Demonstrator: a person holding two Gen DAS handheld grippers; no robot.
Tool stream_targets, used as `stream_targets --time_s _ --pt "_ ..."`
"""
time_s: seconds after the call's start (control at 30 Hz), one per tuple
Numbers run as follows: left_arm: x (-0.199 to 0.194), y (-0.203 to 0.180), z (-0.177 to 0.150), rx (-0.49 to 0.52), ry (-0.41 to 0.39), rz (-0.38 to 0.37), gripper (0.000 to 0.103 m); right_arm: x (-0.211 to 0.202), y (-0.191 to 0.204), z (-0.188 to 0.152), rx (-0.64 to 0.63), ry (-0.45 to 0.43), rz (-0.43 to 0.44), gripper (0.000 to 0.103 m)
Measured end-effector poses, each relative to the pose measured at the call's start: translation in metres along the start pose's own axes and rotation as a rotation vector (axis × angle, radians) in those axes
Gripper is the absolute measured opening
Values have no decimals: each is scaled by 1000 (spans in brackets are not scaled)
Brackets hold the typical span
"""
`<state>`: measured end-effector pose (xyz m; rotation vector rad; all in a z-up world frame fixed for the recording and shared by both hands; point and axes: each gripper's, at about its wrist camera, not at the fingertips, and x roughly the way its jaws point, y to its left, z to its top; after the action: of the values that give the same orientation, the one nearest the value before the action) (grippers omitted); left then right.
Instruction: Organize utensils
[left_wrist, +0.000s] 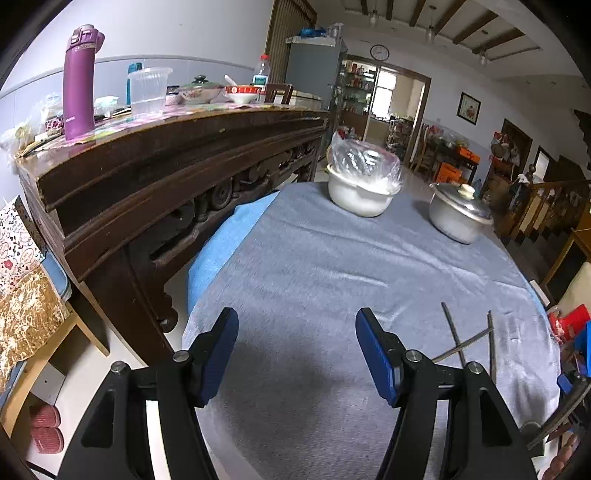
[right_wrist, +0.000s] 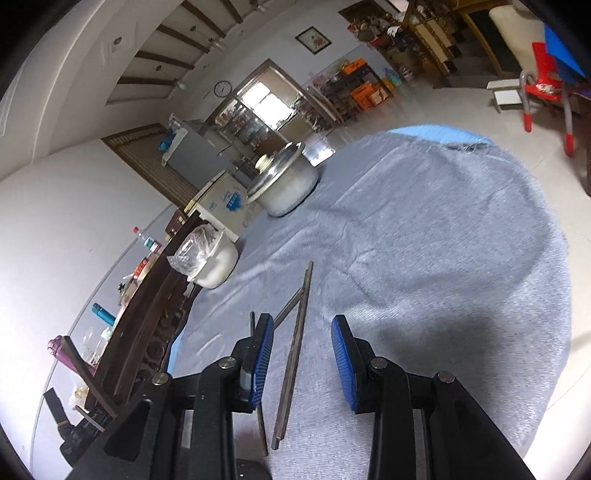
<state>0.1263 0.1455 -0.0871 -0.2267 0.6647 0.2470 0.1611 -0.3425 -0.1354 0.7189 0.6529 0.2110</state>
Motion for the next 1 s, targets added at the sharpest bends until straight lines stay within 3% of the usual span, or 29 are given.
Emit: stream_targets --time_s 0.6,0.77,1.0 --pt "28 8 7 0 45 22 67 87 24 43 39 231 158 36" --pt "35 -2 16 49 35 25 67 119 30 51 72 312 192 36" --pt "43 -32 28 157 9 -11 67 158 40 54 73 410 160 36"
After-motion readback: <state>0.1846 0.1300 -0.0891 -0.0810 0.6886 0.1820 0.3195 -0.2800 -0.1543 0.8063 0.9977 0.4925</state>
